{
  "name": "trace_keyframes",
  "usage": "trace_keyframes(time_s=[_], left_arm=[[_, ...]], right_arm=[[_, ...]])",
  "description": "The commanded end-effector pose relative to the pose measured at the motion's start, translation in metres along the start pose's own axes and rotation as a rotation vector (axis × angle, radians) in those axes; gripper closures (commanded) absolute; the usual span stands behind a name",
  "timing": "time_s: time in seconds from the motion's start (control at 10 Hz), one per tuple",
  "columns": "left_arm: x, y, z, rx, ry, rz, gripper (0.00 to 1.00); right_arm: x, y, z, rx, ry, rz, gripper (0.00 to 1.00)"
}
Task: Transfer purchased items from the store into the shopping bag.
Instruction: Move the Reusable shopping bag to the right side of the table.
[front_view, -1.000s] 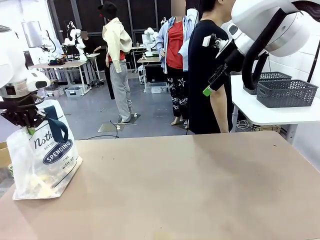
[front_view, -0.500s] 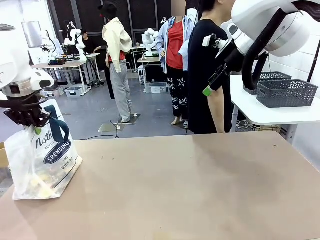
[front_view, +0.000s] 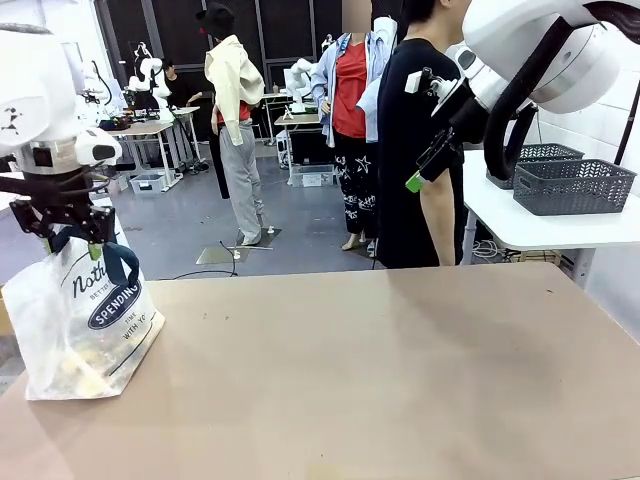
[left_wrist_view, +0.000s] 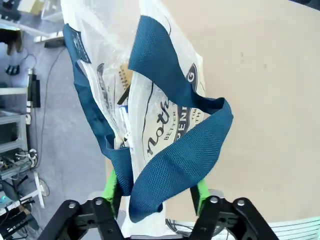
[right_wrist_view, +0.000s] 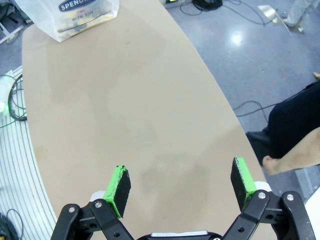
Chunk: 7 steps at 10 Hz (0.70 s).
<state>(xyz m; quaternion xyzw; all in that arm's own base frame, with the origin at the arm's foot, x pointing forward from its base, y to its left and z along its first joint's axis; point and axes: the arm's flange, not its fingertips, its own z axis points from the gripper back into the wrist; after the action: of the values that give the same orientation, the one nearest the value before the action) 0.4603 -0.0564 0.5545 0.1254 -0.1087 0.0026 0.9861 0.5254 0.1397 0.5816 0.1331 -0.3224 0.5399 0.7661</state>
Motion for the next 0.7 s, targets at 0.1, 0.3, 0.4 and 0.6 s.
trace_keyframes(time_s=[0.1,0.3,0.4,0.6], left_arm=[[-0.002,-0.001,0.033,0.004,-0.052,0.0,0.0],[-0.006,-0.004,0.05,0.014,-0.08,-0.034,0.0],[-0.006,-0.006,0.053,-0.01,-0.092,-0.076,0.0],[-0.002,-0.019,0.059,-0.105,-0.152,-0.216,0.0]], right_arm=[[0.001,0.0,0.001,-0.001,0.024,-0.012,0.0],[0.001,0.0,0.001,-0.001,0.024,-0.012,0.0],[0.001,0.0,0.001,-0.001,0.024,-0.012,0.0],[0.001,0.0,0.001,-0.001,0.024,-0.012,0.0]])
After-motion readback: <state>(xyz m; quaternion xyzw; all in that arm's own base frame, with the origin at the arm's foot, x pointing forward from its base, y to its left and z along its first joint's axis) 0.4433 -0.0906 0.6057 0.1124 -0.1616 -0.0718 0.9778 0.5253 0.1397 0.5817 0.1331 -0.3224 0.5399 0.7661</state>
